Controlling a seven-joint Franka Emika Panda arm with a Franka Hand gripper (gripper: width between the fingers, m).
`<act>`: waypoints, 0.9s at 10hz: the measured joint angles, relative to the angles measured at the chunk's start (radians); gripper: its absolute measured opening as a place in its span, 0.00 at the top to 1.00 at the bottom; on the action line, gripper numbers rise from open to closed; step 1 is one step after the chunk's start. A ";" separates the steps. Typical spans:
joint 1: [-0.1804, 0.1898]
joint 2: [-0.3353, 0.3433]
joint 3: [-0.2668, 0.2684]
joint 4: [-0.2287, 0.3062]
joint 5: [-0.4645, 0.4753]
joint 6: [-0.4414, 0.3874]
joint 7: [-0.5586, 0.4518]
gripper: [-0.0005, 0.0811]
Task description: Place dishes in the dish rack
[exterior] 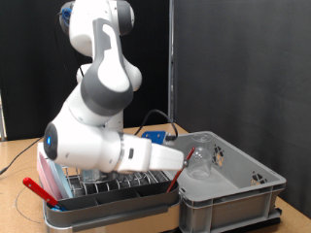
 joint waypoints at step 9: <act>0.013 -0.214 0.053 -0.037 0.016 0.018 -0.054 0.00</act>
